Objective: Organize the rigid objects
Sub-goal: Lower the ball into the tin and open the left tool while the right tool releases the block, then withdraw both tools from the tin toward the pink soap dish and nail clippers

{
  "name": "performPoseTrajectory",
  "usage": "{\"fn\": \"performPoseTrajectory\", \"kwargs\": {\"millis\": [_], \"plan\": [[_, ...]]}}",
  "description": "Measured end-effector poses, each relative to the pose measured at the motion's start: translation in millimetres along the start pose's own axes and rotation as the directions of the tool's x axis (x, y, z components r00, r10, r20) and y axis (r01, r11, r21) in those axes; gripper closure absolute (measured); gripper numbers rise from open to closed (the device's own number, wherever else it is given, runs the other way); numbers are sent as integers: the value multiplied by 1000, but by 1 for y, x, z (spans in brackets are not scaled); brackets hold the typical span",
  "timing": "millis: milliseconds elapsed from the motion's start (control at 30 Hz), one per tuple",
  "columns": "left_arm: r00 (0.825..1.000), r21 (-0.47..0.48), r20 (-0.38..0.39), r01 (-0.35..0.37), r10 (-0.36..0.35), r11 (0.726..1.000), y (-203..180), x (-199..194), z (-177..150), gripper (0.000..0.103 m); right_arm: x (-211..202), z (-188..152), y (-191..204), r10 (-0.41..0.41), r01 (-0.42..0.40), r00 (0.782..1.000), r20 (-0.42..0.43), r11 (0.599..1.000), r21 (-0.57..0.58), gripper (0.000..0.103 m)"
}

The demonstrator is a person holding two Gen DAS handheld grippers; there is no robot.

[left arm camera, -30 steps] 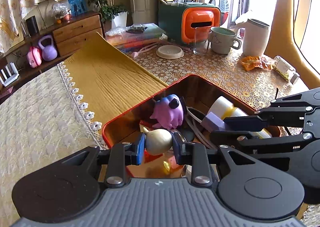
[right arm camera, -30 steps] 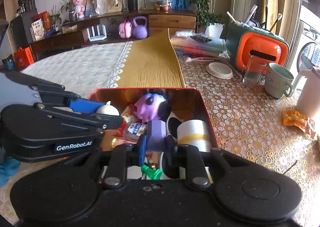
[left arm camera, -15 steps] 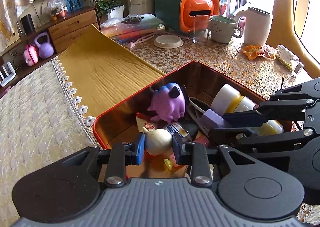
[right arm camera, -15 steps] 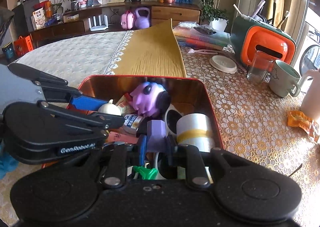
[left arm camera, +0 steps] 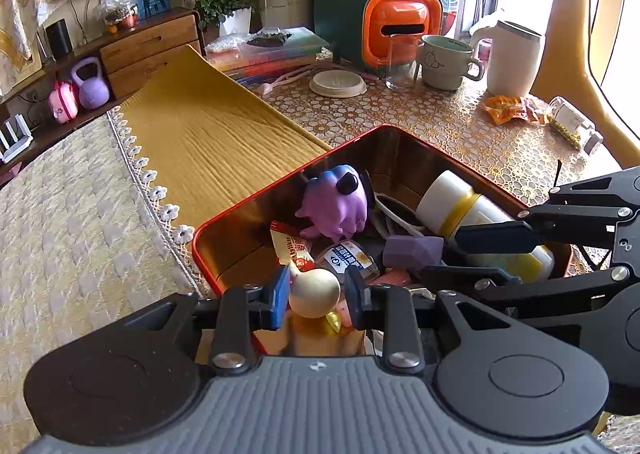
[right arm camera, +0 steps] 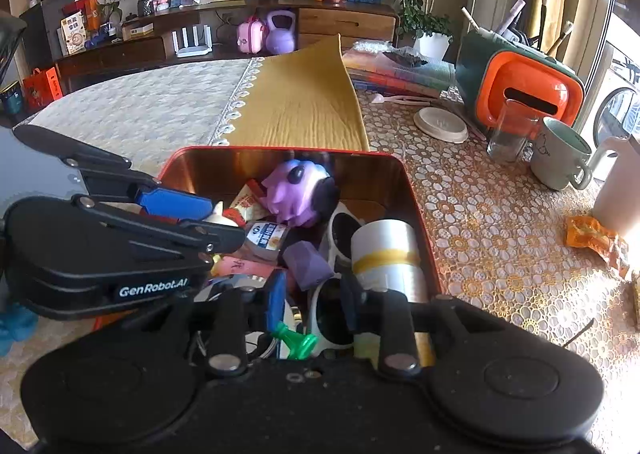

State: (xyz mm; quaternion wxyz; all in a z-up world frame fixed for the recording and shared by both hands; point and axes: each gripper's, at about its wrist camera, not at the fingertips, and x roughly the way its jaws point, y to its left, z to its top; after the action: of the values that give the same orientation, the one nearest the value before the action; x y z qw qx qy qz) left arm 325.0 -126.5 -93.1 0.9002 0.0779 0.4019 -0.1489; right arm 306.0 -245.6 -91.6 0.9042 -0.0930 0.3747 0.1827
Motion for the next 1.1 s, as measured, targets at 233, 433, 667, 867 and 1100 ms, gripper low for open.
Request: {"fn": "performPoseTrajectory", "kwargs": {"millis": [233,433,667,867,1100], "plan": [[999,-18,24,21,-21,1000,5,-22,-2,74,-15,-1,7,5,-5,1000,9,1000,2,64],[998,-13,53,42,-42,999,8,-49,-5,74,-34,1,14,9,-9,999,30,1000,10,60],[995,-43,90,51,-47,998,21,-82,-11,65,-60,5,29,15,-15,998,69,1000,0,56],[989,-58,143,33,-25,998,37,-116,-22,44,-77,10,50,33,-31,995,95,999,-20,52],[987,-79,160,4,9,997,62,-148,-42,38,-94,14,75,63,-57,991,122,997,-50,43]]}}
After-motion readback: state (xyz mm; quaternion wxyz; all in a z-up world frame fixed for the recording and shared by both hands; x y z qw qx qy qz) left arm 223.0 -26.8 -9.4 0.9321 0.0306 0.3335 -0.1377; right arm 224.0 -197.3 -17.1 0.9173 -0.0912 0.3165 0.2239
